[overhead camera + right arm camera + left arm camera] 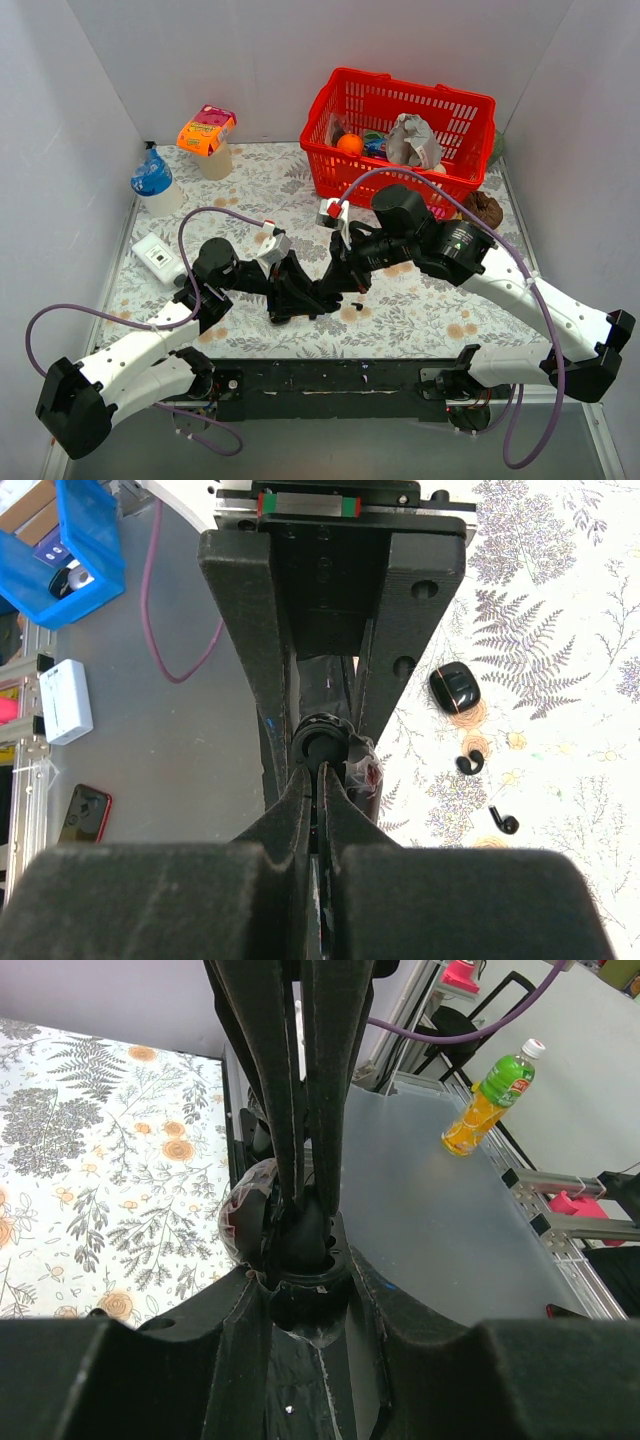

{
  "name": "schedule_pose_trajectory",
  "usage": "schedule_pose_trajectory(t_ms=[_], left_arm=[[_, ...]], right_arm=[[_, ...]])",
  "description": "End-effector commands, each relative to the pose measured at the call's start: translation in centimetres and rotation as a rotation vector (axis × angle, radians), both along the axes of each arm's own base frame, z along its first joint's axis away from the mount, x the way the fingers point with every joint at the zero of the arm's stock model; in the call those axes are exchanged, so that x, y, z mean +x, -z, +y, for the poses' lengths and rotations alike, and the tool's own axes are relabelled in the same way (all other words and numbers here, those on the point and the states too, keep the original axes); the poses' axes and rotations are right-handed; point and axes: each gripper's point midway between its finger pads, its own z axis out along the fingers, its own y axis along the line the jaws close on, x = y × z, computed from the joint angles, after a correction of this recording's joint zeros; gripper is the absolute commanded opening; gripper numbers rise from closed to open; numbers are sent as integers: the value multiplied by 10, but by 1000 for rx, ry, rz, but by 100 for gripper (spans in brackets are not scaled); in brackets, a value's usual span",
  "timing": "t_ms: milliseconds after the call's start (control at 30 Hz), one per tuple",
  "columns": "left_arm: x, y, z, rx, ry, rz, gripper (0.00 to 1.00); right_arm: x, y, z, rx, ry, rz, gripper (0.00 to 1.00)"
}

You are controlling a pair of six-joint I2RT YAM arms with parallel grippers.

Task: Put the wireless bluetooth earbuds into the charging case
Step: Place the earbud in the charging case, then pick up the earbud from the center of the board.

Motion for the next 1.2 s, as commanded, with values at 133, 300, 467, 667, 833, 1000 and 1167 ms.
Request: schedule_pose_trajectory(t_ms=[133, 300, 467, 667, 833, 1000, 1167], left_arm=[[0, -28, 0, -54, -17, -82, 0], [2, -29, 0, -58, -31, -90, 0], [3, -30, -1, -60, -33, -89, 0], [7, -19, -2, -40, -54, -83, 0], [10, -4, -1, -9, -80, -59, 0], [10, -6, 7, -28, -152, -53, 0], [5, -13, 22, -85, -243, -65, 0]], right_arm=[[7, -1, 1, -10, 28, -31, 1], [6, 6, -3, -38, 33, -32, 1], [8, 3, -2, -29, 54, -29, 21], [19, -33, -2, 46, 107, -77, 38], [35, -86, -24, 155, 212, -153, 42], [82, -61, -69, 149, 561, -218, 45], [93, 77, -70, -66, 588, -58, 43]])
